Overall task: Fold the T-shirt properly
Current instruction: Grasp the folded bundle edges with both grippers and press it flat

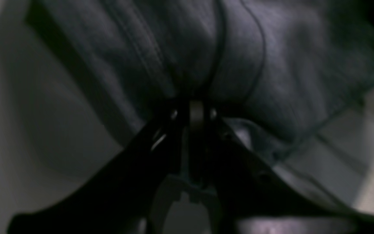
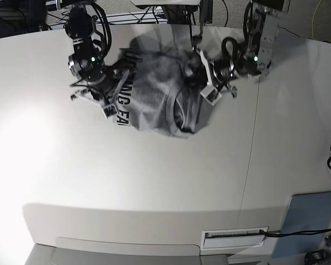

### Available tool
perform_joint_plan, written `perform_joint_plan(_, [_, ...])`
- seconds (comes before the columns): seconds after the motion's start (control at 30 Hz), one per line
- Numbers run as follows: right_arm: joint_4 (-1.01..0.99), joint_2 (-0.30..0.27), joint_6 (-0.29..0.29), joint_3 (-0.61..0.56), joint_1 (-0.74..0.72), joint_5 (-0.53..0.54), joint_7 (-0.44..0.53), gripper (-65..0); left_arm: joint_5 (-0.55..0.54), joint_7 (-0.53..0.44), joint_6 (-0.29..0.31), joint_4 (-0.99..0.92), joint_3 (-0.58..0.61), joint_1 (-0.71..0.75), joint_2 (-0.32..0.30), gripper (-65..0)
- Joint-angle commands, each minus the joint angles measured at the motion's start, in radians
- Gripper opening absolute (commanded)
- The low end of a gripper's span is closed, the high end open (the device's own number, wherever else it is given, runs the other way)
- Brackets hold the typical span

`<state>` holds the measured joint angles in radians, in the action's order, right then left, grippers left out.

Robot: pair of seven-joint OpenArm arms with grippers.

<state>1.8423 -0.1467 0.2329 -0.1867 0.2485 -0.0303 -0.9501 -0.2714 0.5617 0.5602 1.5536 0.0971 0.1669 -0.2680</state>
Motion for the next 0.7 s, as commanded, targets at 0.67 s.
perform_joint_plan(0.67, [0.126,-0.016,-0.021,0.143,-0.023,0.053,0.176,-65.0,-0.176,0.102,-0.074,0.259,-0.008,-0.066,-0.124,-60.3])
